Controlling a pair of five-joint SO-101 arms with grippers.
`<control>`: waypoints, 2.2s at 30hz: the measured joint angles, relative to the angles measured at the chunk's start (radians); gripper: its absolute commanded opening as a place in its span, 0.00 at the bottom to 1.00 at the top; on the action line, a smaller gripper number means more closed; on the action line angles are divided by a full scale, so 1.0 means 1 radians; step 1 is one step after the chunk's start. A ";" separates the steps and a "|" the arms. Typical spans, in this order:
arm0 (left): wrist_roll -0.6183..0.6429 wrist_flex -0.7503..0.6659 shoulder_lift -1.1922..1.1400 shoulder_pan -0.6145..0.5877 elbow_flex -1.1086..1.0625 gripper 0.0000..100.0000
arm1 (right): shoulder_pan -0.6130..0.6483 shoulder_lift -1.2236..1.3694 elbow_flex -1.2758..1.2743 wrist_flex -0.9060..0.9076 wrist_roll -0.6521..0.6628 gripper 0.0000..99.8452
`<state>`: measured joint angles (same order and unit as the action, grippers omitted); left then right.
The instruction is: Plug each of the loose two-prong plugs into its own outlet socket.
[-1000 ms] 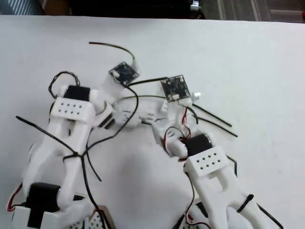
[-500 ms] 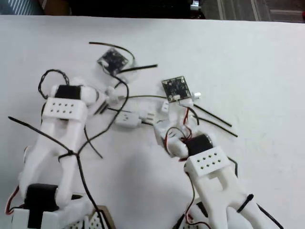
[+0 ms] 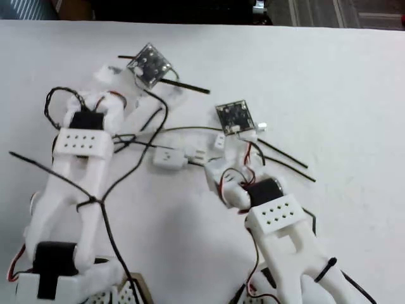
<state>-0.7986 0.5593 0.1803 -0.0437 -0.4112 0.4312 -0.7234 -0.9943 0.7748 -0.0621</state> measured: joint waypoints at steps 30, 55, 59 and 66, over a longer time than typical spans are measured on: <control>-0.015 0.184 -0.747 0.011 0.700 0.23 | 0.002 0.000 -0.046 -0.066 0.006 0.02; 0.049 0.723 -0.396 0.000 0.735 0.23 | 0.002 0.000 -0.046 -0.066 0.006 0.02; 0.043 0.830 -0.377 -0.015 0.735 0.23 | 0.002 0.000 -0.046 -0.066 0.006 0.02; -0.081 0.954 -0.377 -0.041 0.735 0.23 | 0.002 0.000 -0.046 -0.066 0.006 0.02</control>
<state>-0.8800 1.5136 -0.1972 -0.0852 0.3237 0.4327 -0.7234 -1.0403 0.7089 -0.0560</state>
